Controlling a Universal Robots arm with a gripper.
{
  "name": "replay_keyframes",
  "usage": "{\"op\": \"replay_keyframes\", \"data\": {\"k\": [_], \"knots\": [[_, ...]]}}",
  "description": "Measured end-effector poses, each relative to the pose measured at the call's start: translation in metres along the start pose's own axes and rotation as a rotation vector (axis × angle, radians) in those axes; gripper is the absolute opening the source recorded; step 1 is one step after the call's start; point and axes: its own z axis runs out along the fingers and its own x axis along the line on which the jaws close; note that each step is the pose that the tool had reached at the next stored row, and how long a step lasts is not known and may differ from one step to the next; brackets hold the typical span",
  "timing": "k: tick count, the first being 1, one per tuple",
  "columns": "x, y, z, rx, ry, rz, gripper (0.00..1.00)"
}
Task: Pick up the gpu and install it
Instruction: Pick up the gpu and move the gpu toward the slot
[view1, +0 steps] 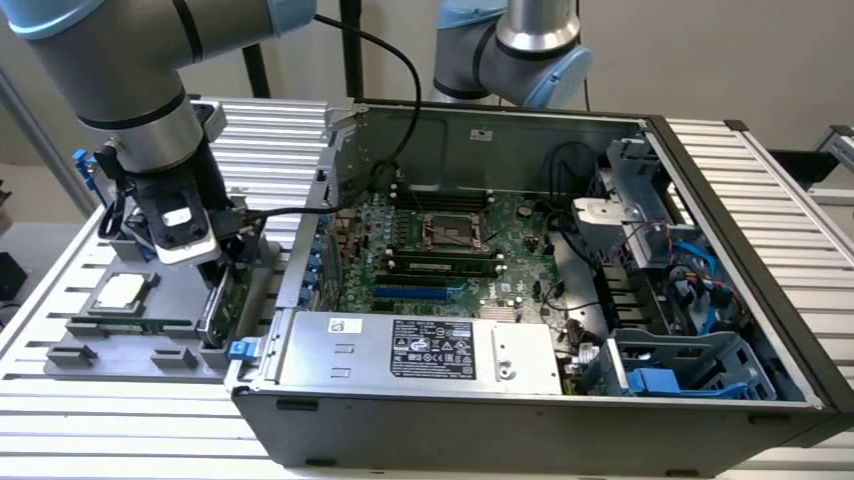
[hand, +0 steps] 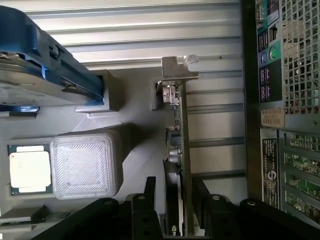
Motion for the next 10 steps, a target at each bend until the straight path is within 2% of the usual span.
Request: {"op": "replay_keyframes", "data": {"k": [7, 8, 10], "knots": [[0.0002, 0.0001, 0.0016, 0.0, -0.0001, 0.001, 1.0], [0.0002, 0.0001, 0.0016, 0.0, -0.0001, 0.001, 0.0], [0.0002, 0.0001, 0.0016, 0.0, -0.0001, 0.001, 0.0]]}}
